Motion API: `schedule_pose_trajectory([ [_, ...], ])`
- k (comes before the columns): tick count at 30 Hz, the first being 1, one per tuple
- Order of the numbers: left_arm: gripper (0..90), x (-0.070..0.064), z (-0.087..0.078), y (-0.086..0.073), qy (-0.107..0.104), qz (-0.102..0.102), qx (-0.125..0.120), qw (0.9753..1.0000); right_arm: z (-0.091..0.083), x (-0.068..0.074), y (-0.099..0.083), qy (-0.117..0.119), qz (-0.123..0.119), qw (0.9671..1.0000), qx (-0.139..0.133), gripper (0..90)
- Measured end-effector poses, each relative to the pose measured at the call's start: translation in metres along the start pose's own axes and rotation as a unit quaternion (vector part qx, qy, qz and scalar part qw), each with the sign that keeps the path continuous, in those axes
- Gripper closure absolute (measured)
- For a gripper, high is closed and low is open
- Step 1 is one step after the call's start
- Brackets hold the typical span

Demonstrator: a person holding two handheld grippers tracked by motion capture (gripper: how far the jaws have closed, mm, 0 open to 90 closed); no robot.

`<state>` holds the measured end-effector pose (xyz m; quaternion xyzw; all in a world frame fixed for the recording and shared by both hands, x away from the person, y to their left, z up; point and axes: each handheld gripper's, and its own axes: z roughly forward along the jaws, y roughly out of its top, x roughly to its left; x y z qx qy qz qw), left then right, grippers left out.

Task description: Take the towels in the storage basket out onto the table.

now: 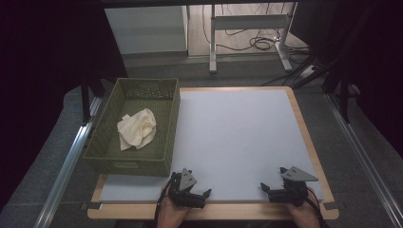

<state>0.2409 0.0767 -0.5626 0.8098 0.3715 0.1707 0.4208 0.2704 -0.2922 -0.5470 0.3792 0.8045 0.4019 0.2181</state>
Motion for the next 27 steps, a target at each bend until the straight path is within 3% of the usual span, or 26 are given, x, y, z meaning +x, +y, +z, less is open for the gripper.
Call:
schedule_pose_trajectory([
  [27, 4.4, -0.0016, -0.0002, -0.0004, 0.005, -0.007, -0.001, 1.0, 0.0001, -0.0005, 0.0, 0.002, 0.0, 1.0, 0.001, 2.9],
])
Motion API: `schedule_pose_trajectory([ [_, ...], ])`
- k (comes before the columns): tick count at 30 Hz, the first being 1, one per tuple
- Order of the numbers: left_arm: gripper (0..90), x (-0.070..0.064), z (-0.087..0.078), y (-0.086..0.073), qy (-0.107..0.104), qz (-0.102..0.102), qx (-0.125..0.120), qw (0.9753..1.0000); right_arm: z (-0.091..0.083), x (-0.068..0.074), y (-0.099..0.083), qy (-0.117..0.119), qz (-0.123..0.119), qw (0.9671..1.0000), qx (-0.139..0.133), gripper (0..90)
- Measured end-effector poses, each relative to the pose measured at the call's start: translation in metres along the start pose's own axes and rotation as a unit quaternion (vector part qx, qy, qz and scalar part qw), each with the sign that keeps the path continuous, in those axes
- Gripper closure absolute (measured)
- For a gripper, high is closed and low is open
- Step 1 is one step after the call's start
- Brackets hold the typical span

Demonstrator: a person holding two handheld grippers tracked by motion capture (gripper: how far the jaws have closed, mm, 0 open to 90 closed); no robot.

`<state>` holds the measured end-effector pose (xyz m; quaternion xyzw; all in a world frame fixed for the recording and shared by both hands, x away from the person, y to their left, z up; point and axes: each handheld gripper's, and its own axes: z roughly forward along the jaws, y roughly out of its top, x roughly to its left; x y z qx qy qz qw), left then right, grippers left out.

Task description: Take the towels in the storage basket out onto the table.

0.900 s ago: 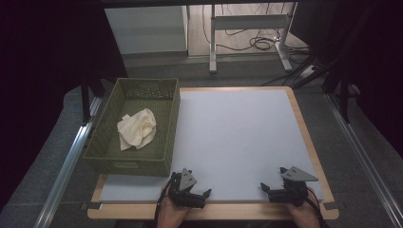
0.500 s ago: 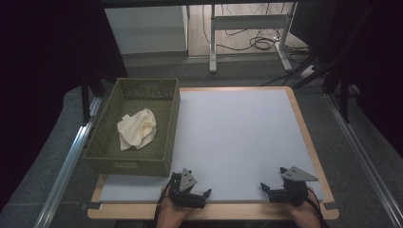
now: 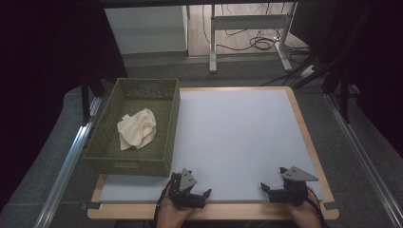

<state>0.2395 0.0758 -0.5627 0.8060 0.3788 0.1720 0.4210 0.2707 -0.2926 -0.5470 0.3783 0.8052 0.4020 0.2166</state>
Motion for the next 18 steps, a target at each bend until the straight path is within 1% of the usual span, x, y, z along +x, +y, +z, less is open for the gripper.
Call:
schedule_pose_trajectory([
  [6, 2.9, -0.001, 0.001, 0.001, 0.001, -0.003, 0.001, 1.0, 0.0, 0.0, 0.0, 0.0, 0.0, 1.0, 0.0, 2.9],
  [8, 2.8, -0.001, 0.001, 0.003, -0.001, -0.001, 0.006, 1.0, 0.0, 0.0, 0.0, 0.0, 0.0, 1.0, 0.0, 2.8],
  [9, 3.2, -0.001, 0.001, 0.005, -0.004, -0.001, 0.008, 1.0, 0.0, 0.0, 0.0, 0.0, 0.0, 1.0, 0.0, 2.8],
  [11, 3.5, 0.0, -0.001, 0.007, -0.013, -0.005, 0.002, 0.9999, 0.0, 0.0, 0.0, -0.002, 0.0, 1.0, 0.001, 2.8],
  [13, 3.7, 0.0, -0.002, 0.008, -0.016, -0.005, 0.001, 0.9999, 0.0, 0.0, 0.0, -0.002, 0.0, 1.0, 0.001, 2.8],
  [15, 3.7, 0.0, -0.005, 0.014, -0.015, 0.004, 0.001, 0.9999, 0.0, 0.0, 0.0, -0.002, 0.0, 1.0, 0.001, 2.8],
  [18, 4.1, 0.0, -0.007, 0.019, -0.023, 0.004, 0.0, 0.9997, 0.0, 0.0, 0.0, -0.002, 0.0, 1.0, 0.001, 2.8],
])
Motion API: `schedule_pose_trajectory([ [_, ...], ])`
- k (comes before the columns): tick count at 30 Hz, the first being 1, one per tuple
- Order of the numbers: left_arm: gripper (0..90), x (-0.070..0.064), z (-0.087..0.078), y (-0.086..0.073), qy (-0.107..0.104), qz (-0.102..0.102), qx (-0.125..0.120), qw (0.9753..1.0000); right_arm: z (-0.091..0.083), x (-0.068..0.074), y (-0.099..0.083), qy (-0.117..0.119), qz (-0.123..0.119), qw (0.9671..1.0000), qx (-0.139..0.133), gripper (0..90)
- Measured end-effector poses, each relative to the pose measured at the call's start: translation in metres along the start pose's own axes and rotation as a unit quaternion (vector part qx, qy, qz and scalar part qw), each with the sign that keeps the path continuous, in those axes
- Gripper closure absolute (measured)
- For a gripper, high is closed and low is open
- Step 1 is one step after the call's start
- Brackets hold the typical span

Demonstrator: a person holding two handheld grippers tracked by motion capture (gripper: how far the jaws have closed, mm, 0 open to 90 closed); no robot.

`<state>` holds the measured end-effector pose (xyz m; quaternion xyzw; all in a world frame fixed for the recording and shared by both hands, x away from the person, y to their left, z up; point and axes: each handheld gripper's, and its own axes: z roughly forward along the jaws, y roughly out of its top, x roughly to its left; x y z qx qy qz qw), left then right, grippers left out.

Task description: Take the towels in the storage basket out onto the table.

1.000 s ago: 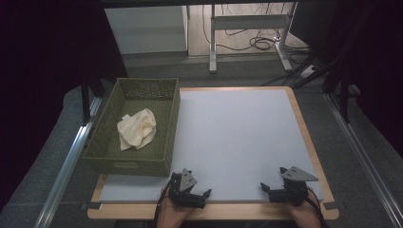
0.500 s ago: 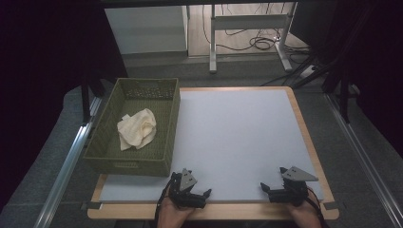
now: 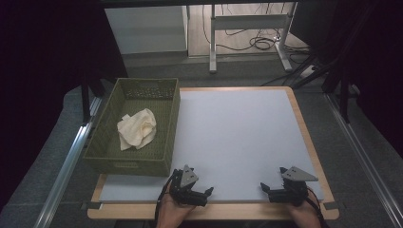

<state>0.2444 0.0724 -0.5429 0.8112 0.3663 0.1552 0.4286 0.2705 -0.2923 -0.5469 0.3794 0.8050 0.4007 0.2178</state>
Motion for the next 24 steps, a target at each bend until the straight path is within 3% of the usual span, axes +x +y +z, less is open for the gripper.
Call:
schedule_pose_trajectory([
  [7, 3.9, -0.001, -0.004, 0.009, -0.003, 0.014, 0.011, 0.9998, 0.0, 0.0, 0.0, 0.0, 0.0, 1.0, 0.0, 2.8],
  [24, 4.1, 0.001, -0.011, 0.034, -0.039, 0.013, 0.015, 0.999, 0.0, 0.0, 0.0, 0.0, 0.0, 1.0, 0.0, 2.8],
])
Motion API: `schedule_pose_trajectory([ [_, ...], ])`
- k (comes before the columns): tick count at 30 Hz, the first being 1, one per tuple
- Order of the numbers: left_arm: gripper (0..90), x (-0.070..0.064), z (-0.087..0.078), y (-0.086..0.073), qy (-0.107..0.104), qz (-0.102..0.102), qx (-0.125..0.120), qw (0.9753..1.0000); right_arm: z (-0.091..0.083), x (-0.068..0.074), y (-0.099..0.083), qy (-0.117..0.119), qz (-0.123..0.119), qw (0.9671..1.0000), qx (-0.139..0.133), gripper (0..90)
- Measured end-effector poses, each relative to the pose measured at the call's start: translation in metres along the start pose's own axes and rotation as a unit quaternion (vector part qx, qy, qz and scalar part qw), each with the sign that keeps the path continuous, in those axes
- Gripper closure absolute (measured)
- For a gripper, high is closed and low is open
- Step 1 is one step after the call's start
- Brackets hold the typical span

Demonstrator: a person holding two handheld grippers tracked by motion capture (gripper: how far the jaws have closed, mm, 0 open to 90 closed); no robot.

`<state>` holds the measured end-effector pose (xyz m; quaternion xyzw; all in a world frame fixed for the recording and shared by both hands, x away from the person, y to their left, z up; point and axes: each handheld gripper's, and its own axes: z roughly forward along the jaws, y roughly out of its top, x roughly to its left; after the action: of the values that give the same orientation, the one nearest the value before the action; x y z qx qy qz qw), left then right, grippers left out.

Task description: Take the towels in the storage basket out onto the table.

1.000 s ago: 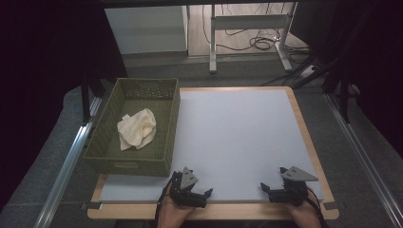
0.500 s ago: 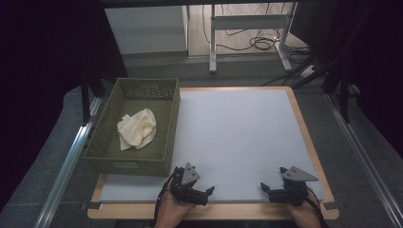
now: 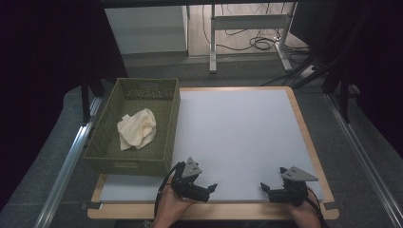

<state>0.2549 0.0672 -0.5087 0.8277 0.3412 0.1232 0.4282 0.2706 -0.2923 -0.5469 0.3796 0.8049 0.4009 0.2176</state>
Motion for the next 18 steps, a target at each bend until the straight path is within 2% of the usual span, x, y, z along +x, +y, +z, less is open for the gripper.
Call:
schedule_pose_trajectory([
  [8, 5.9, 0.0, -0.001, 0.012, -0.001, 0.002, 0.008, 1.0, 0.0, 0.0, 0.0, 0.0, 0.0, 1.0, 0.0, 2.8],
  [18, 6.0, 0.003, -0.003, 0.026, -0.002, -0.001, 0.005, 1.0, 0.0, 0.0, 0.0, 0.0, 0.0, 1.0, 0.0, 2.8],
])
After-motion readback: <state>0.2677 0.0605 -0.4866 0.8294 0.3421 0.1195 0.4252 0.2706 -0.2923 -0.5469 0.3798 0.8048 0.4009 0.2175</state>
